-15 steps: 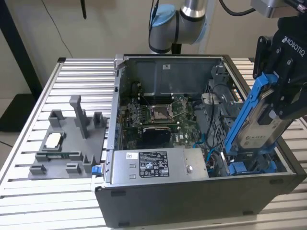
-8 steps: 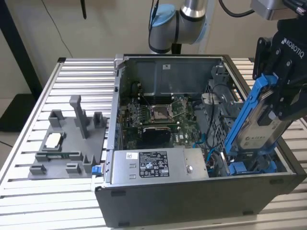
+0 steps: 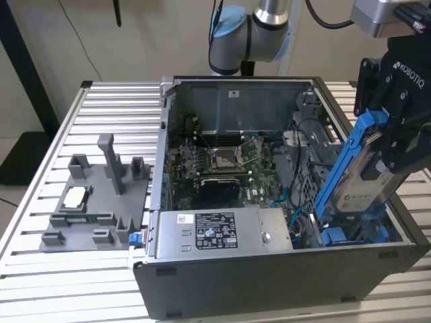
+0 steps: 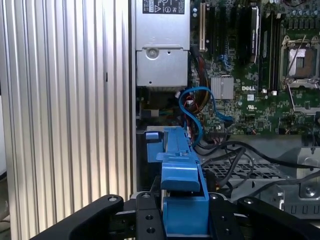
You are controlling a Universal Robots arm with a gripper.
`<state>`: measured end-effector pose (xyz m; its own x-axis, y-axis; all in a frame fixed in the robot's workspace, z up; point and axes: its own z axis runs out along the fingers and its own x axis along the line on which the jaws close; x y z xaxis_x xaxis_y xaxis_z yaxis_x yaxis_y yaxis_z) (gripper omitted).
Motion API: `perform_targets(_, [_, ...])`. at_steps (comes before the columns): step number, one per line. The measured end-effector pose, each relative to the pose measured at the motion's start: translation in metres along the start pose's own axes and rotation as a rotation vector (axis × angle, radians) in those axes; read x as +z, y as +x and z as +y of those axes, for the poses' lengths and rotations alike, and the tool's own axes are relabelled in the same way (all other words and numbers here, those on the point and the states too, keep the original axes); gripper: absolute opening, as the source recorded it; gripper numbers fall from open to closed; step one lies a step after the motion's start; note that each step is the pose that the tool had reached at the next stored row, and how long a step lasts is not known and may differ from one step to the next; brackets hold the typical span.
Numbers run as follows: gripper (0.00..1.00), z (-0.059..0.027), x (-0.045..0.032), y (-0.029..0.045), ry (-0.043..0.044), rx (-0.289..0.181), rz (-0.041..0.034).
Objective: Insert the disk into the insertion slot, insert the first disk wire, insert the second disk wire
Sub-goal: 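Insert the disk into the insertion slot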
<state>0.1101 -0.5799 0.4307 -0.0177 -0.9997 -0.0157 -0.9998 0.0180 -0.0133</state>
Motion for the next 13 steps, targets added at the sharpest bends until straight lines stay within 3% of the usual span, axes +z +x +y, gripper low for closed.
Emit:
perform_targets(5, [0.33, -0.0027, 0.0064, 0.0000, 0.0000, 0.000, -0.0002])
perform_targets(13, [0.33, -0.0076, 0.0168, 0.0001, -0.0002, 0.000, -0.0103])
